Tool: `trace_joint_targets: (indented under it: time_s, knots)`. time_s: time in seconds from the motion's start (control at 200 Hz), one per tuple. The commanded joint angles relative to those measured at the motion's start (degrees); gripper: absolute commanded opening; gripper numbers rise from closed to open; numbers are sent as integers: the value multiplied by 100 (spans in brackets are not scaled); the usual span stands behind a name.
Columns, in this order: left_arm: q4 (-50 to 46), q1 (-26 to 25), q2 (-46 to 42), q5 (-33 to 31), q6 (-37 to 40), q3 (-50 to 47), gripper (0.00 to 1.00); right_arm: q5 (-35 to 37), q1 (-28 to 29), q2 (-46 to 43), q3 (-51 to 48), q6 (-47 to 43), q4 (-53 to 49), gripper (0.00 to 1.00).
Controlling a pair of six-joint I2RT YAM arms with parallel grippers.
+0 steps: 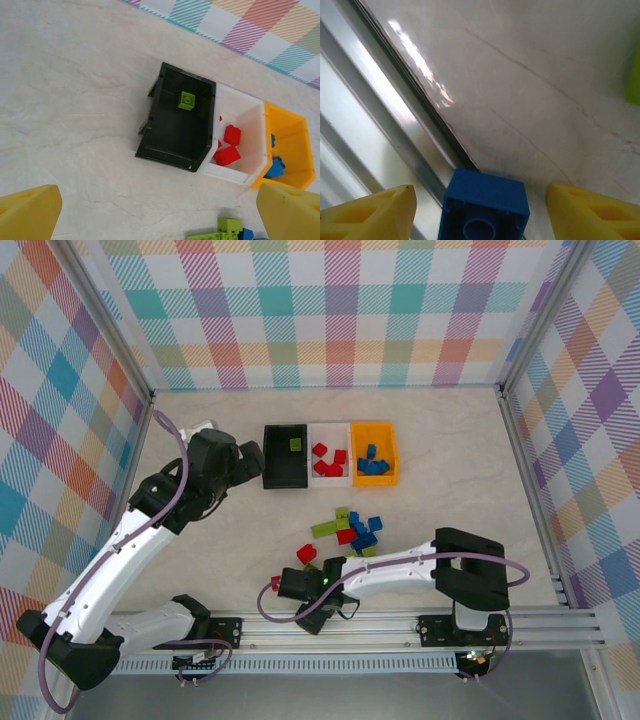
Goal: Sort the legos into containers by color
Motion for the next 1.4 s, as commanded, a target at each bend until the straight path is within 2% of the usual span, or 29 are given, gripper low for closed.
trace_joint_targets:
  time_s: [0.0, 0.075, 0.3, 0.495, 0.56, 0.65, 0.79, 0.915, 1.065, 1.305, 1.34, 1.395]
  knots:
    - [-90, 99, -66, -93, -19, -62, 100, 281, 118, 175, 134, 51, -310, 64]
    - [-66, 114, -52, -42, -11, -81, 100, 382, 114, 165, 91, 134, -247, 60]
    - [0, 116, -5, 50, -2, -129, 100, 403, 100, -190, -57, 158, 7, 37]
    - [51, 123, -51, 78, -28, -249, 100, 850, -143, -1001, -81, 102, 9, 29]
    - [133, 116, -74, 143, -41, -380, 100, 940, -429, -1416, -144, 41, 82, 28]
    - [201, 116, -60, 322, -97, -557, 100, 1050, -1102, -1893, -145, -106, 146, 28]
    - [367, 116, -64, 565, -238, -999, 100, 946, -2690, -2214, 66, -210, 464, 28]
    - [598, 116, -56, 918, -362, -1416, 100, 879, -4076, -1652, 659, -157, 620, 28]
    - [737, 109, 10, 1230, -413, -1748, 100, 460, -5109, -573, 1536, 186, 690, 28]
    - [944, 4, 183, 1738, -446, -2151, 100, 451, -5672, 1020, 2978, 388, 246, 33]
    - [983, -27, 236, 1792, -450, -2196, 100, 405, -5703, 1145, 3127, 385, 213, 37]
    - [1007, -79, 318, 1842, -448, -2261, 100, 344, -5735, 1255, 3300, 376, 183, 47]
